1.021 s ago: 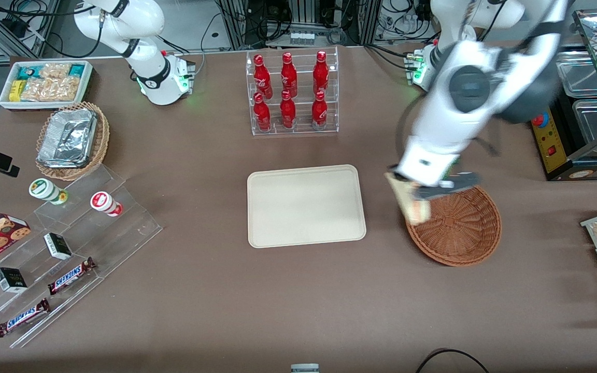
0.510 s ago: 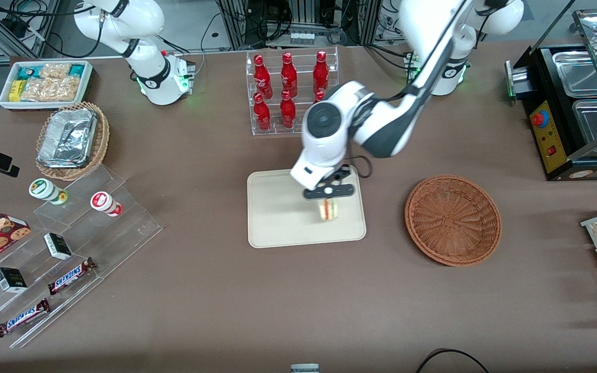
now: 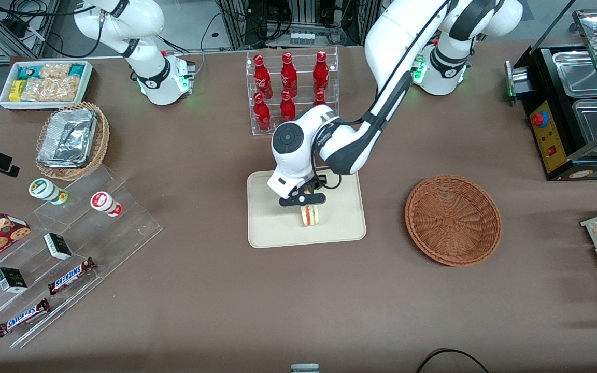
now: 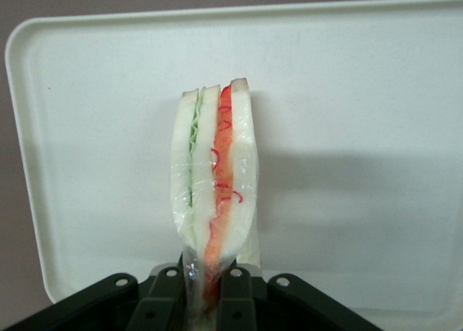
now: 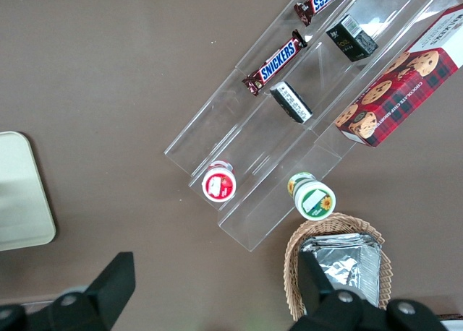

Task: Place sandwich from basket to tray
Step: 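Lower the sandwich upright onto the tray and open the left gripper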

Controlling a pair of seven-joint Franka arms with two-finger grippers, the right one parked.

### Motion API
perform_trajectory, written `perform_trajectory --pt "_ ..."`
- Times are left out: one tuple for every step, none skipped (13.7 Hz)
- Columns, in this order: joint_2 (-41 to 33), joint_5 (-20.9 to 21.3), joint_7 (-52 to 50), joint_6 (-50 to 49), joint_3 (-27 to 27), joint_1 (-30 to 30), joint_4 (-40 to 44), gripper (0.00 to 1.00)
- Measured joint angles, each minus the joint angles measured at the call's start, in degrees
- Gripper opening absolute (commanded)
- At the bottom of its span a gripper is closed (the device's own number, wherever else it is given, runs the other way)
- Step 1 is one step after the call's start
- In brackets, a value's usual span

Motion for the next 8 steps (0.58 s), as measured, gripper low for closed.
perform_trajectory --pt "0.56 0.01 0.00 0.01 0.00 -0.15 0.01 0.29" --pt "1.04 0.01 0.00 0.04 0.00 -0.31 0.02 0.99" --pt "1.38 0.06 0.00 0.09 0.01 -0.47 0.03 1.00" --pt "1.49 0.18 0.00 0.14 0.02 -0.69 0.10 1.00" --pt "1.48 0.19 0.00 0.14 0.01 -1.00 0.25 1.00" --pt "1.47 0.19 -0.03 0.13 0.02 -1.22 0.59 1.00" --pt "1.30 0.19 -0.12 0.06 0.04 -1.28 1.18 1.00" --pt "0.75 0.19 -0.53 -0.67 0.27 -1.28 1.90 1.00"
